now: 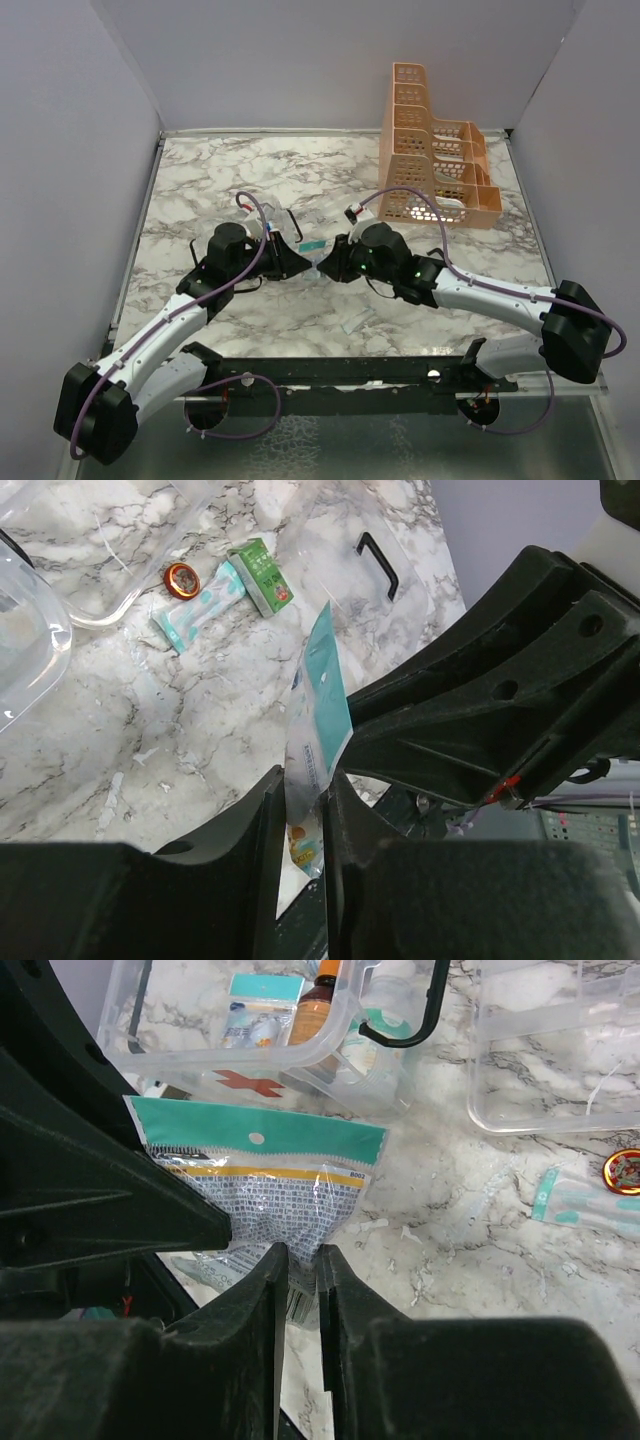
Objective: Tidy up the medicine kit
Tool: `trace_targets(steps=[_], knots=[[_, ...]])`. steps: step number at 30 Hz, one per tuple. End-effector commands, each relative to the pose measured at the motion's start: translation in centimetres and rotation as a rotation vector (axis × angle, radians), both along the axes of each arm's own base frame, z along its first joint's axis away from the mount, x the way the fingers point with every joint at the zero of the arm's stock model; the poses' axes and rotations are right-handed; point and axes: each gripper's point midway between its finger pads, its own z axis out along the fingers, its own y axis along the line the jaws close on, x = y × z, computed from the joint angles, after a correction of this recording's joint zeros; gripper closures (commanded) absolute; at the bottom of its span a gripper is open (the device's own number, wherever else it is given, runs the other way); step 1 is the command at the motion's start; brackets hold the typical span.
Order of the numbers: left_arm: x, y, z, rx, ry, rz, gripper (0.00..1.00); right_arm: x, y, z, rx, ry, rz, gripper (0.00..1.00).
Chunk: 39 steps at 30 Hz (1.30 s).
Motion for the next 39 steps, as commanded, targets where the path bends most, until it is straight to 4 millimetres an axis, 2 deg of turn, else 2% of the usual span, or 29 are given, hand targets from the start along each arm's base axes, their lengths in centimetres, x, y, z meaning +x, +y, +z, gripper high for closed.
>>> trace_targets(steps=[1, 4, 8, 13, 17, 21, 25, 27, 30, 33, 35, 39], knots=[[0.9, 0.7, 0.8, 0.033, -0.054, 0.043, 1.00, -0.1, -0.2, 0.7, -0.015, -0.034, 0.016, 0.78], [0.8, 0.8, 0.9, 0.049, -0.052, 0.037, 1.00, -0.3, -0.1, 1.1, 0.002, -0.035, 0.025, 0.64], [1.0, 1.5, 1.0, 0.103, -0.054, 0.056, 1.00, -0.2, -0.6, 1.4, 0.007, -0.027, -0.008, 0.55], [0.9, 1.9, 2.0, 0.148, -0.065, 0.045, 1.00, -0.1, -1.8, 1.2, -0.003, -0.017, -0.062, 0.55], [1.4, 2.6, 3.9, 0.186, -0.097, 0.074, 1.00, 0.2, -3.4, 0.9, -0.029, 0.003, -0.147, 0.56], [3.0, 5.5, 5.6, 0.308, -0.126, 0.211, 1.00, 0.3, -4.6, 1.0, -0.025, 0.011, -0.204, 0.57], [4.6, 9.8, 8.4, 0.444, -0.185, 0.418, 1.00, -0.1, -5.4, 1.2, 0.013, 0.017, -0.229, 0.57], [4.8, 11.5, 10.4, 0.472, -0.233, 0.501, 1.00, -0.4, -5.9, 0.8, 0.023, 0.025, -0.241, 0.57], [4.8, 13.6, 12.2, 0.512, -0.277, 0.591, 1.00, -0.7, -6.2, 0.4, 0.028, 0.033, -0.242, 0.57], [4.8, 15.1, 11.9, 0.584, -0.264, 0.639, 1.00, -0.9, -6.2, 0.1, 0.027, 0.044, -0.238, 0.57], [4.9, 15.4, 11.2, 0.629, -0.239, 0.634, 1.00, -1.1, -6.2, 0.0, 0.026, 0.049, -0.231, 0.58], [5.7, 13.7, 9.4, 0.666, -0.173, 0.534, 1.00, -1.3, -6.2, -0.2, 0.030, 0.059, -0.226, 0.58]])
